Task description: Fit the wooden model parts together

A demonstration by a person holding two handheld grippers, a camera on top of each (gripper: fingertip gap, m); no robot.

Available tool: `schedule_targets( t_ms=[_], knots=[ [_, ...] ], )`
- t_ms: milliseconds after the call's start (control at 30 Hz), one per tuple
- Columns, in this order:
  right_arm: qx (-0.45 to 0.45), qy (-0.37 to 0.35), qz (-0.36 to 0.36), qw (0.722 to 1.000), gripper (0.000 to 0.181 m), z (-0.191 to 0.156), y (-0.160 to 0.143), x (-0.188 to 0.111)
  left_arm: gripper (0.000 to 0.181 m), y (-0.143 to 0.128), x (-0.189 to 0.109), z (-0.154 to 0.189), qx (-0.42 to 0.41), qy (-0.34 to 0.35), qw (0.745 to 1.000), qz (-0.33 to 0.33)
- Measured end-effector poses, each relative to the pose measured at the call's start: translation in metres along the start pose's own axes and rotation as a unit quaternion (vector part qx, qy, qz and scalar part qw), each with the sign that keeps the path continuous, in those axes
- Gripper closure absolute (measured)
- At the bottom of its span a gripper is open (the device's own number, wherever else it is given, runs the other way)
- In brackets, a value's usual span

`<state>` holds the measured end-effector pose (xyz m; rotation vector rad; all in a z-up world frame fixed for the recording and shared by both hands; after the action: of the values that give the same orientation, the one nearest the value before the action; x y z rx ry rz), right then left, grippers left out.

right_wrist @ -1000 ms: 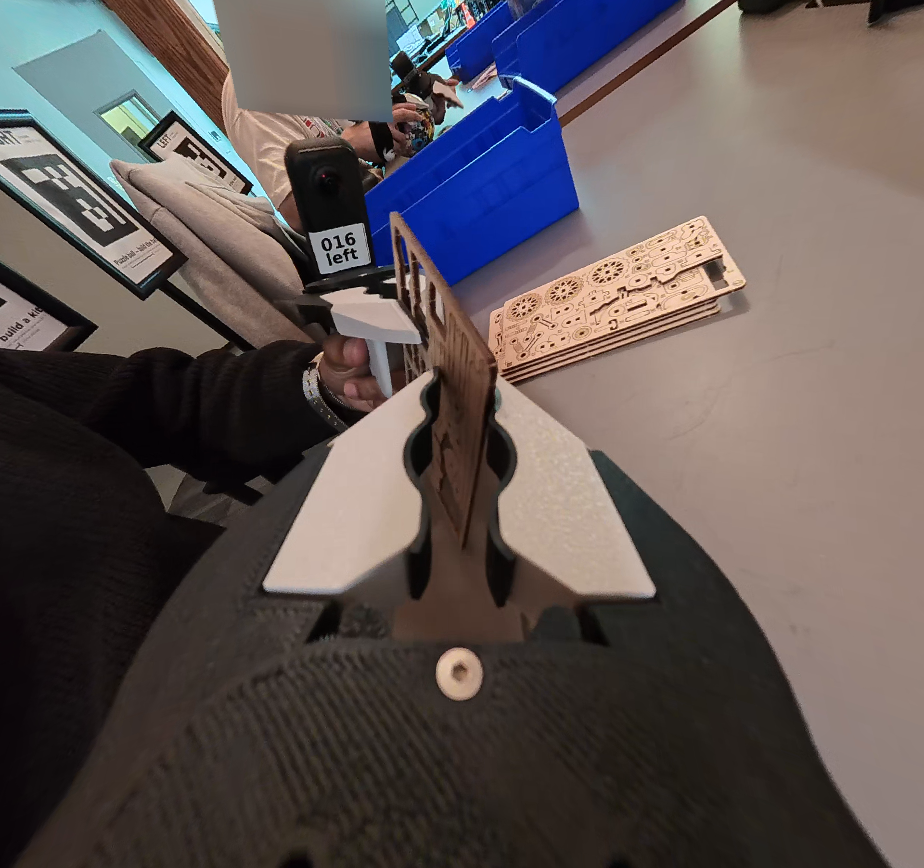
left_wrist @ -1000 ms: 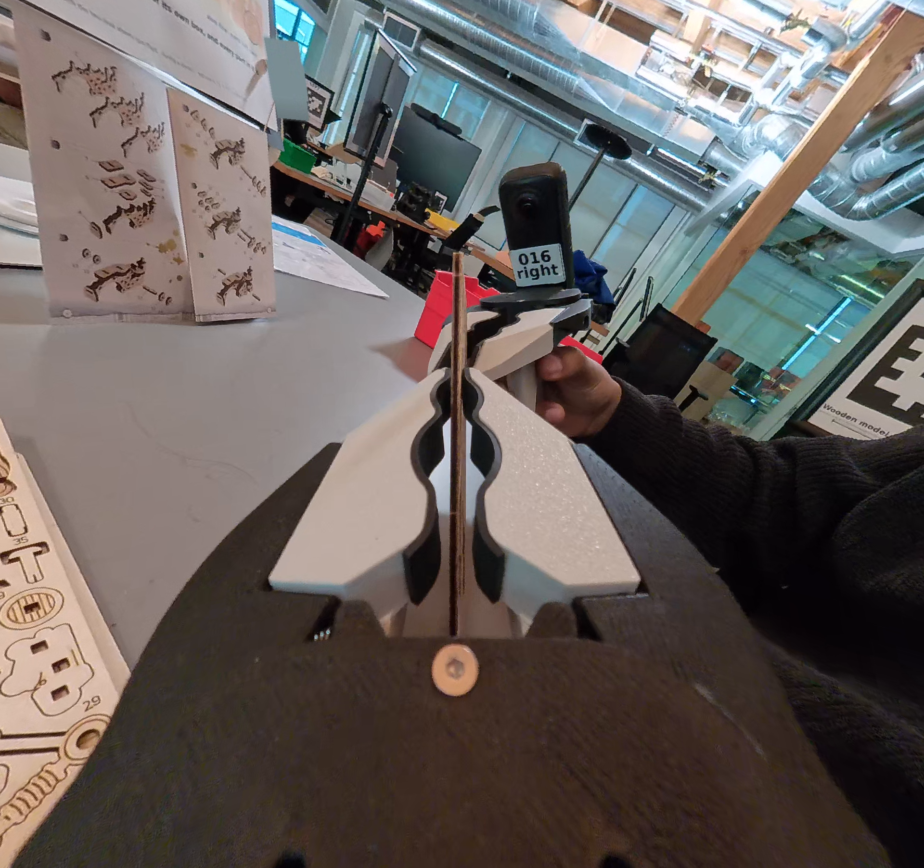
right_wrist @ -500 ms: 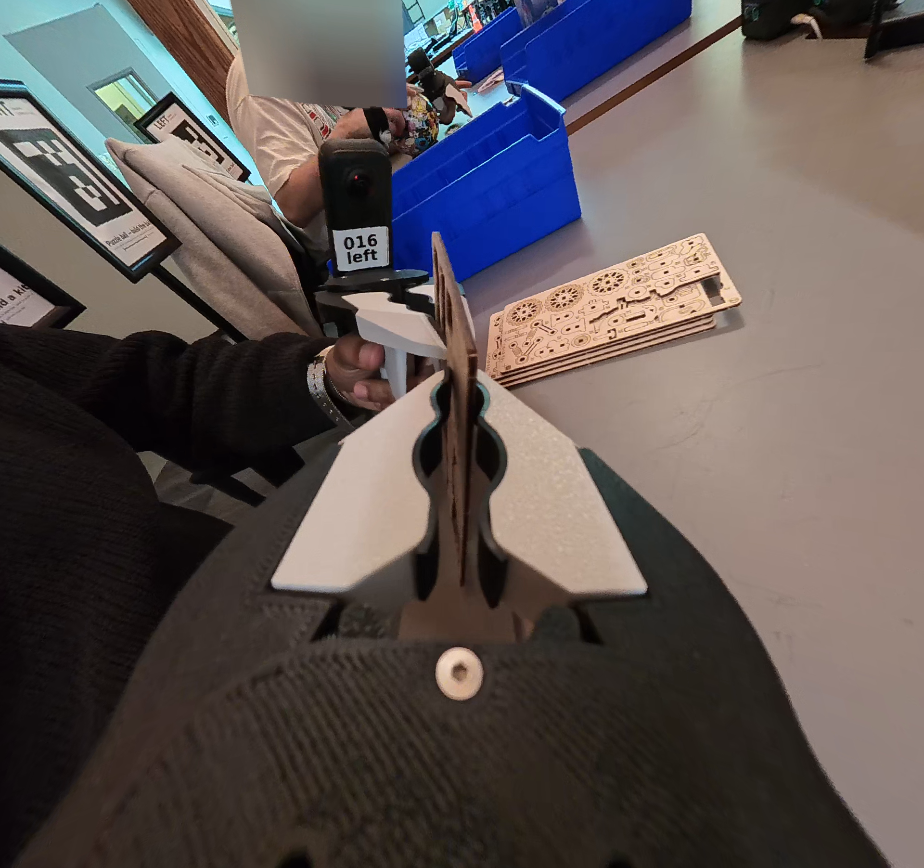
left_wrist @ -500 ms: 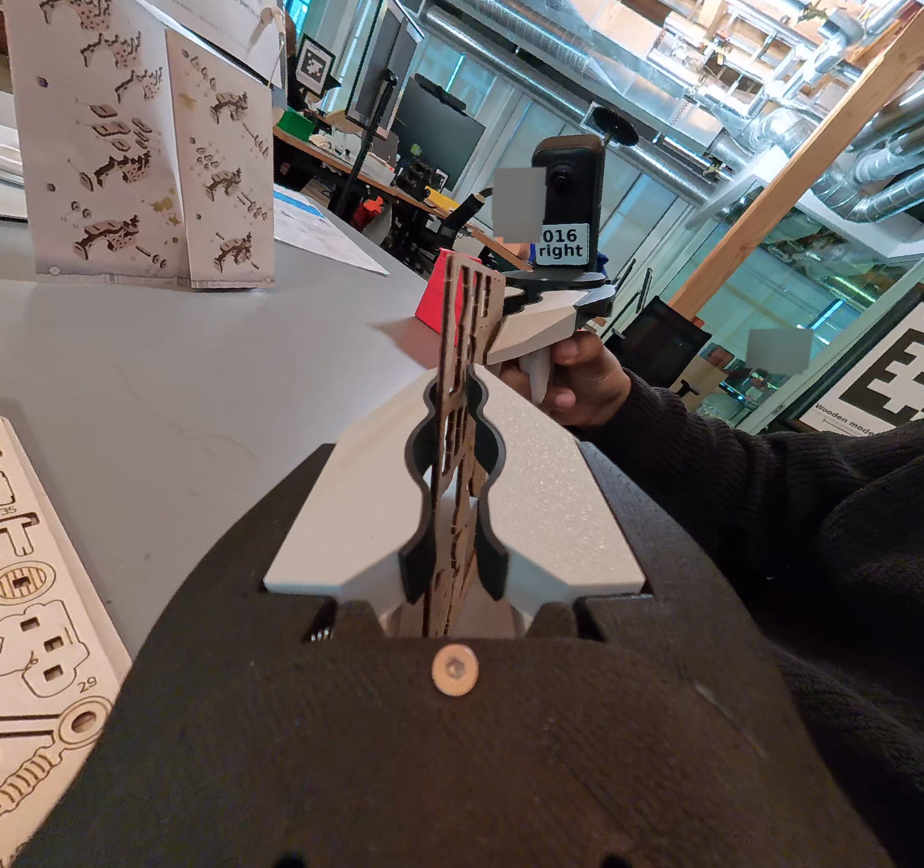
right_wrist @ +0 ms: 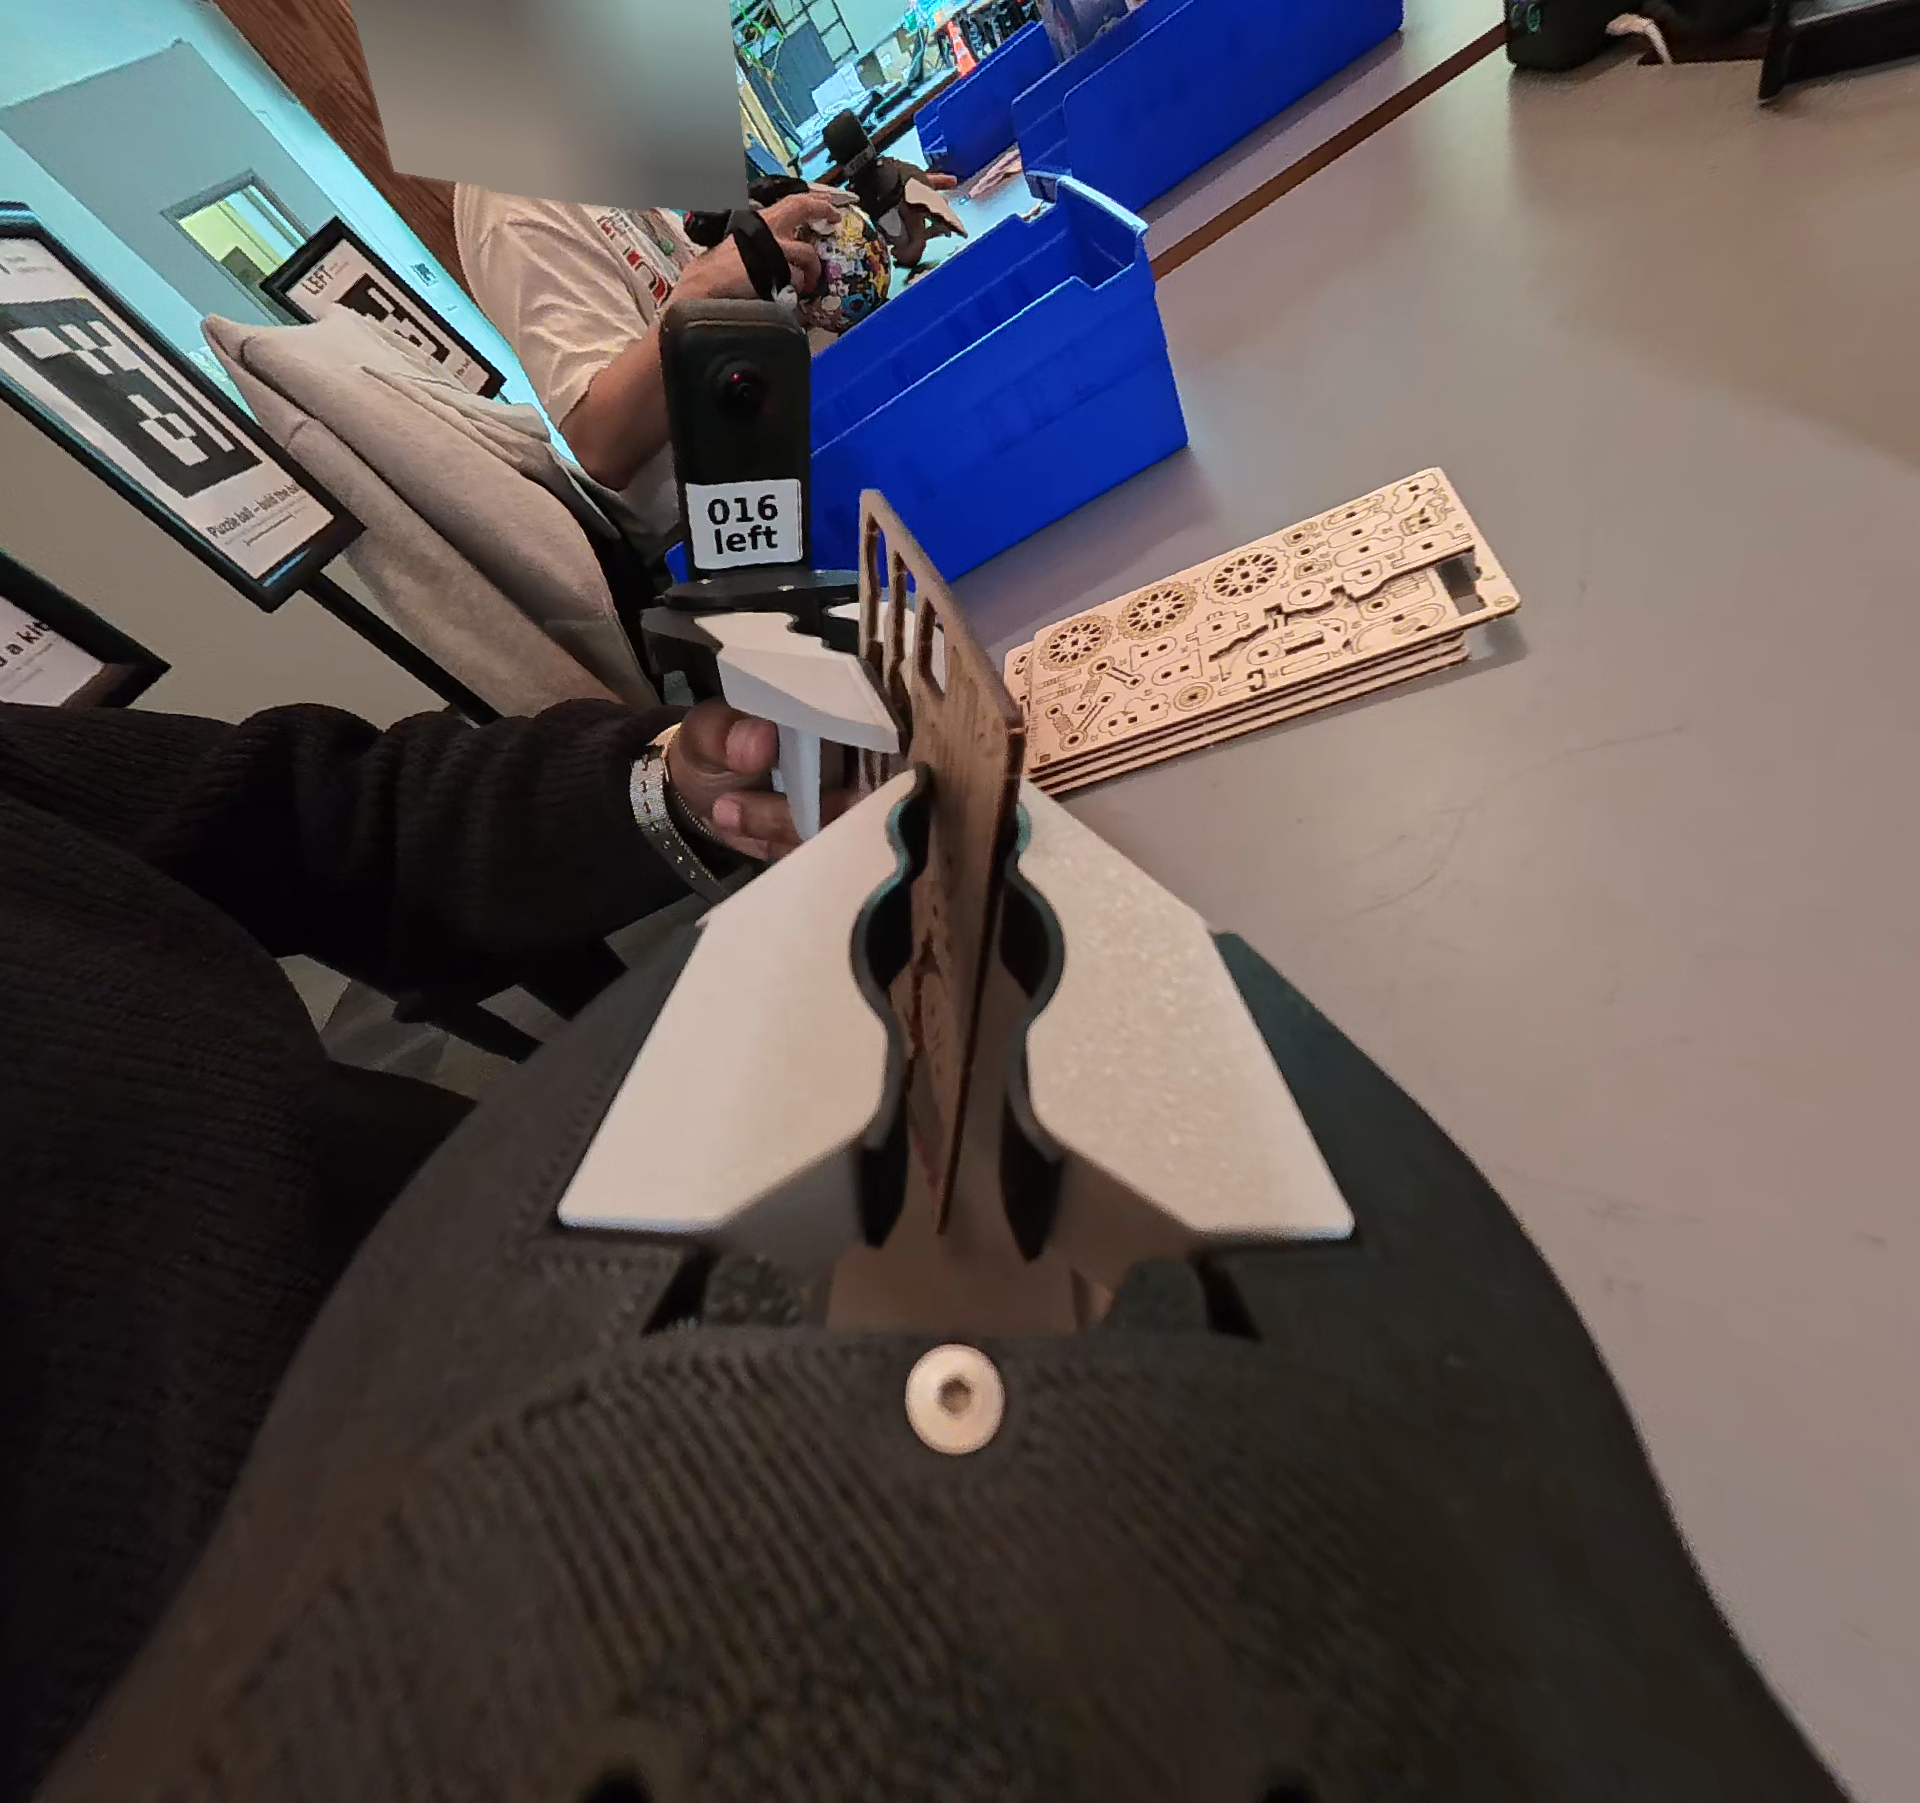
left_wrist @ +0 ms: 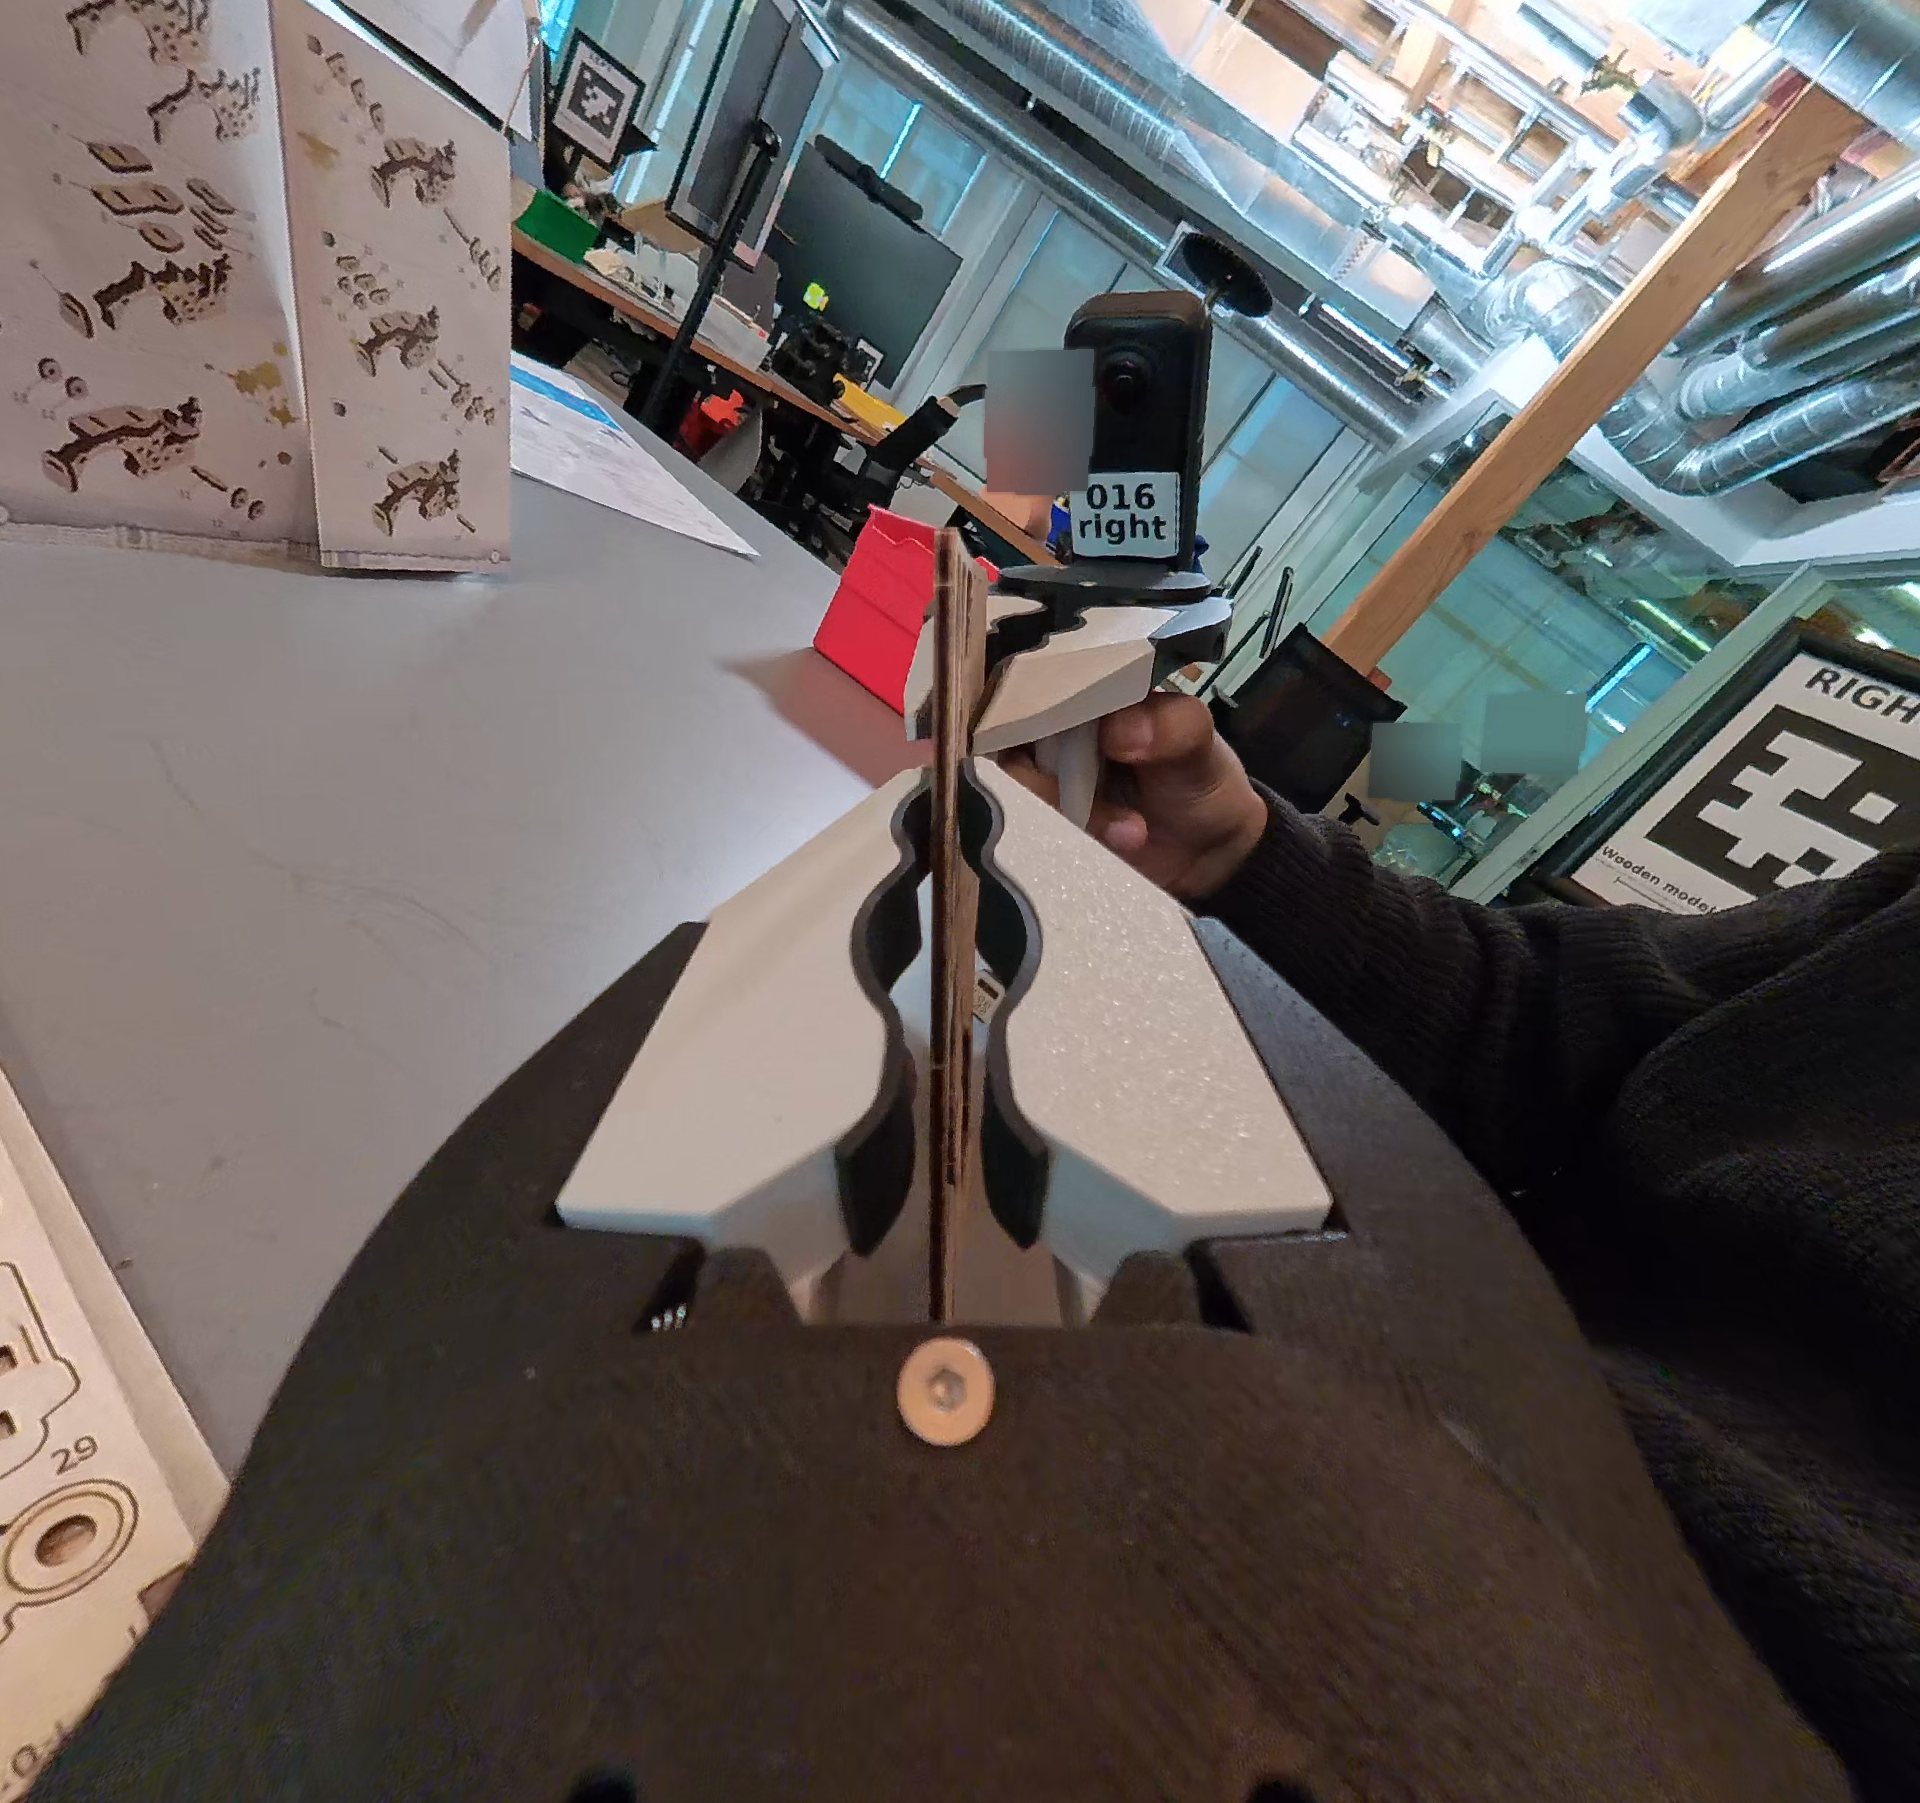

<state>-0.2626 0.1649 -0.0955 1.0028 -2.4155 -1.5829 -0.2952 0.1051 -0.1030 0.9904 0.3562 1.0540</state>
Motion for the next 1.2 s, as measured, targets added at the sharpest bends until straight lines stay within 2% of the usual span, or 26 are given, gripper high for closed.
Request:
schedule_targets(
  t_ms=[267, 533, 700, 967, 1033, 1100, 1200],
  knots=[
    [0.014, -0.027, -0.001, 1.0, 0.168, 0.006, -0.002, 0.004, 0.181, 0.001, -0.001, -0.006, -0.015, 0.016, 1.0, 0.007],
    [0.031, -0.024, 0.008, 0.999, 0.168, 0.008, 0.001, 0.004, 0.181, 0.003, -0.004, -0.007, -0.045, -0.004, 0.999, 0.025],
    [0.052, 0.013, 0.01, 0.998, 0.18, 0.002, 0.002, 0.001, 0.155, -0.003, -0.001, -0.006, -0.051, -0.016, 0.999, 0.003],
    [0.054, 0.042, -0.008, 0.998, 0.18, -0.005, -0.001, 0.002, 0.147, -0.006, 0.0, -0.012, -0.02, 0.014, 1.0, -0.015],
    [0.049, 0.042, -0.007, 0.998, 0.18, -0.006, -0.001, 0.002, 0.149, -0.006, 0.0, -0.01, -0.022, 0.004, 1.0, -0.018],
    [0.048, 0.044, -0.004, 0.998, 0.18, -0.007, -0.001, 0.003, 0.167, -0.01, 0.002, -0.004, -0.02, -0.018, 0.999, -0.03],
    [0.053, 0.046, 0.002, 0.998, 0.177, -0.006, 0.0, 0.002, 0.178, -0.009, 0.003, 0.0, -0.014, -0.025, 0.999, -0.029]
  ],
)
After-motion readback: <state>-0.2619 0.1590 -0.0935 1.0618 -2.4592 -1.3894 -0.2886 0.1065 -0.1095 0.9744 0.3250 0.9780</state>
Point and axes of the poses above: each gripper's, where its closed fingertips meet, x out along the fingers, y out of its top, z = x × y across the jaws, the point moved 3 cm from there along -x, back along the fingers, and after that the axes turned 9 degrees about -y, right-handed, at the moved point
